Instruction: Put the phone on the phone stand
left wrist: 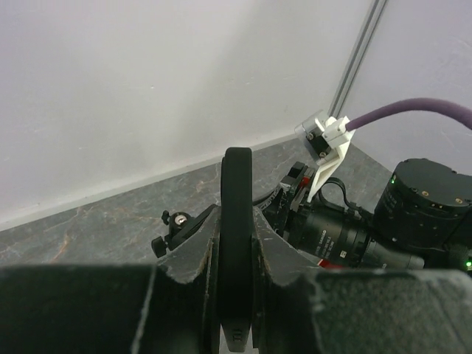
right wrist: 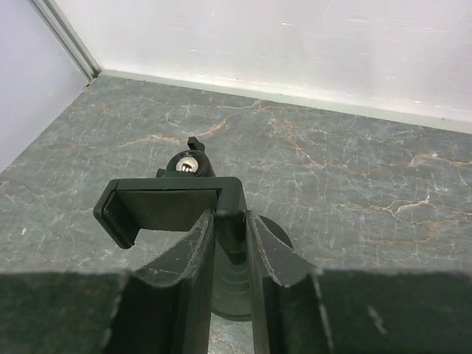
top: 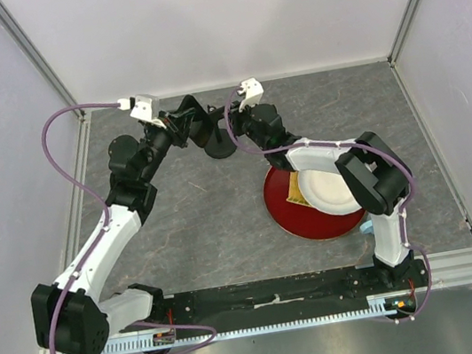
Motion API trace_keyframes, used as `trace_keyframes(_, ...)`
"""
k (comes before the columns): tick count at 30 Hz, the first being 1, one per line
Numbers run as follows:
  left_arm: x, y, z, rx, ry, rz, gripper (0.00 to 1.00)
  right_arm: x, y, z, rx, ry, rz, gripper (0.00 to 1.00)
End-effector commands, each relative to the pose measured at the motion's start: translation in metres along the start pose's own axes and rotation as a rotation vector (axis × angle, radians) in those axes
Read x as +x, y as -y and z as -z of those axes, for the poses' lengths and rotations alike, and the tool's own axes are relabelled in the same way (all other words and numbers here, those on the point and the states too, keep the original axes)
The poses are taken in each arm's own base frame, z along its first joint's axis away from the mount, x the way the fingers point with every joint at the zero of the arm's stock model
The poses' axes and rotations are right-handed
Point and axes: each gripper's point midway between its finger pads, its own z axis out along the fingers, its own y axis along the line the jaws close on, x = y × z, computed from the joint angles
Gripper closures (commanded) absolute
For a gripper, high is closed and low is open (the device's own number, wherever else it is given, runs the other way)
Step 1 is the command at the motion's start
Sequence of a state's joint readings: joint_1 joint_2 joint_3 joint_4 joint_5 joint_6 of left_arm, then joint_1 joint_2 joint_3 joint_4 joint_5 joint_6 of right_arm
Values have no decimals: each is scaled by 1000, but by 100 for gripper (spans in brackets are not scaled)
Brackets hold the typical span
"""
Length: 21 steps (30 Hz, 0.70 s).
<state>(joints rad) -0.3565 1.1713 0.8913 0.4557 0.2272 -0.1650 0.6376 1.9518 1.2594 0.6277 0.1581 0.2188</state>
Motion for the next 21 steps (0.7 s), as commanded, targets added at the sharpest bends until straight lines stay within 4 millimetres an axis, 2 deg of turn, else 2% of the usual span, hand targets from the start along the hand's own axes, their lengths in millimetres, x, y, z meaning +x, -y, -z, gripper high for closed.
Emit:
trace_keyframes(1,-43,8,-8,37,156,5,98,5,-1,-8,-13,7,49,73)
trace_keyframes(4,-39,12,-12,62,152,36,98,3,-1,-6,-24,19,73,72)
trace_keyframes(6,-34,13,-14,74,141,54,98,2,-2,-5,-31,19,83,76)
trace_keyframes(10,-33,17,-14,95,130,65,98,2,-6,-3,-74,39,105,100)
trace_keyframes(14,-39,16,-6,78,136,27,98,7,-19,3,-195,28,127,100)
trace_keyframes(16,-41,16,-1,76,132,-3,98,-3,-22,8,-259,47,125,100)
trace_keyframes(17,-41,17,0,76,130,-9,98,-4,-34,13,-340,41,130,100)
trace_keyframes(21,-47,33,6,178,139,-31,98,-4,-45,23,-498,-9,155,100)
